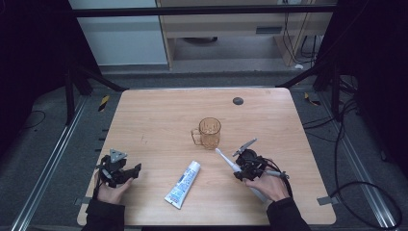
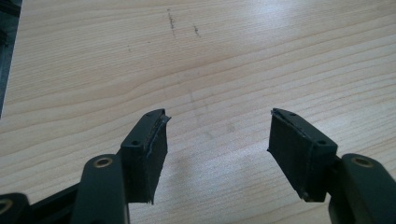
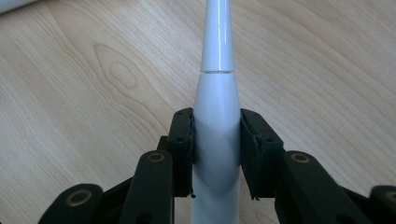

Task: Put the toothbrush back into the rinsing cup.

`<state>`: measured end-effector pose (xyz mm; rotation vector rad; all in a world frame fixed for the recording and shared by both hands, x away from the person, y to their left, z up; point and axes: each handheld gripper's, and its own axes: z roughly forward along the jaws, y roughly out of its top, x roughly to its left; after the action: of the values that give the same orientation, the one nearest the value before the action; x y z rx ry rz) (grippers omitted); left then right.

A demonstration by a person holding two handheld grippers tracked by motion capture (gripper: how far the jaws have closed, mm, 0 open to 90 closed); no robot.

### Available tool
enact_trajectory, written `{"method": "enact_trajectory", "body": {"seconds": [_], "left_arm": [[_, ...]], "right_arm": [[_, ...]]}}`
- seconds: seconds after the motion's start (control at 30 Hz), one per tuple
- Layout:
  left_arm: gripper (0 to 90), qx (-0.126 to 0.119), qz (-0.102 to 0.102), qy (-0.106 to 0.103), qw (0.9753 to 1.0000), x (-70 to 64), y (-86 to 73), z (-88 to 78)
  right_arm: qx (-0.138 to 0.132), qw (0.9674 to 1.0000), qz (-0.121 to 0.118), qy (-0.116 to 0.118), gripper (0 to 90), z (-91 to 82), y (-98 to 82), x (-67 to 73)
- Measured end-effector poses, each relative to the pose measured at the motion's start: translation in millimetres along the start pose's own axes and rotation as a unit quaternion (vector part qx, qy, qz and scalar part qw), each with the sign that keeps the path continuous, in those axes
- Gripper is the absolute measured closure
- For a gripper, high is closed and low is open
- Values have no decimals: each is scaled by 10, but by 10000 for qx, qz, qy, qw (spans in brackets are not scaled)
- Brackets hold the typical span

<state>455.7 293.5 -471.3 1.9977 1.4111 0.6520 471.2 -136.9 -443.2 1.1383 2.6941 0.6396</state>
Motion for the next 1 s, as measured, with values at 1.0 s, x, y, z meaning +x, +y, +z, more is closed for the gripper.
{"method": "enact_trajectory", "body": {"seconds": [1.0], "left_arm": [[364,-16,-18,4,10000,1,3,-1]], "right_arm": [[-2225,9721,719,-213,671,-520,-92,-169]]}}
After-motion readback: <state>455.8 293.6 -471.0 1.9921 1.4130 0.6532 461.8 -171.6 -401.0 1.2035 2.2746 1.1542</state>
